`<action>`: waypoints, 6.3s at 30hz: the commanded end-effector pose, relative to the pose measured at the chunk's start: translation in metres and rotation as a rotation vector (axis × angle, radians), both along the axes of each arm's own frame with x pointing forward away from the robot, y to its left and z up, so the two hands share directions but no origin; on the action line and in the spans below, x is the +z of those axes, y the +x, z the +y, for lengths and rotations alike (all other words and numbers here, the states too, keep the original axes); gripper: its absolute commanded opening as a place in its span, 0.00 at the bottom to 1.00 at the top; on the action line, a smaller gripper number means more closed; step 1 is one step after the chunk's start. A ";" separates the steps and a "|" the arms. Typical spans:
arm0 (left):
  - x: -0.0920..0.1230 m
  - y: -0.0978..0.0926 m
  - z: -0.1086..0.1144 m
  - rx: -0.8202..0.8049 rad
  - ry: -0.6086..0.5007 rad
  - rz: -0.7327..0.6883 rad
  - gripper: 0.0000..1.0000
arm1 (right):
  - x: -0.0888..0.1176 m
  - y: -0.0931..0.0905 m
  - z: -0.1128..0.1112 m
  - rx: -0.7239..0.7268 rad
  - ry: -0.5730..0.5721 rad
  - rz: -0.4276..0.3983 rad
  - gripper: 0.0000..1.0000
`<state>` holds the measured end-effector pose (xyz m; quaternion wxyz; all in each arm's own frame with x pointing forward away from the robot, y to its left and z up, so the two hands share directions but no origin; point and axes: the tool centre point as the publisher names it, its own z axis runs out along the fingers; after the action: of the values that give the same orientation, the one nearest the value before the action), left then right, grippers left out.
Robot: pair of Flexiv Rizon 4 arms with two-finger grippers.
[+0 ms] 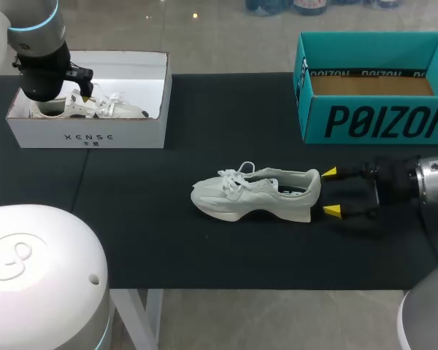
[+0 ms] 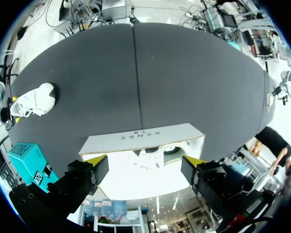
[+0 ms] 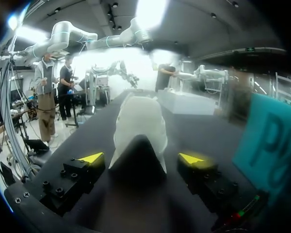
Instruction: Take the shoe out of the shoebox, open the shoe tongue, remove and reinsert the insole, then place the shoe into the shoebox
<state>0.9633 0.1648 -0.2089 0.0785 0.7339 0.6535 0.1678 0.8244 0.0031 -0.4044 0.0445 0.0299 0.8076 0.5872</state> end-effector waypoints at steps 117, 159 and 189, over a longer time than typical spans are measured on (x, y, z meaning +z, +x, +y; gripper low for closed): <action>-0.014 -0.044 -0.116 0.020 -0.033 0.086 1.00 | -0.033 -0.002 0.052 0.010 0.035 0.073 0.00; -0.039 -0.103 -0.236 1.331 -0.359 0.218 1.00 | -0.033 -0.002 0.052 0.010 0.035 0.073 0.00; -0.049 -0.111 -0.254 1.682 -0.191 0.022 1.00 | -0.033 -0.002 0.052 0.010 0.035 0.073 0.00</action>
<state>0.8476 -0.0833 -0.2578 -0.0122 0.0175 0.9948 0.0996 0.8230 0.0519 -0.4341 0.0110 0.0472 0.7981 0.6006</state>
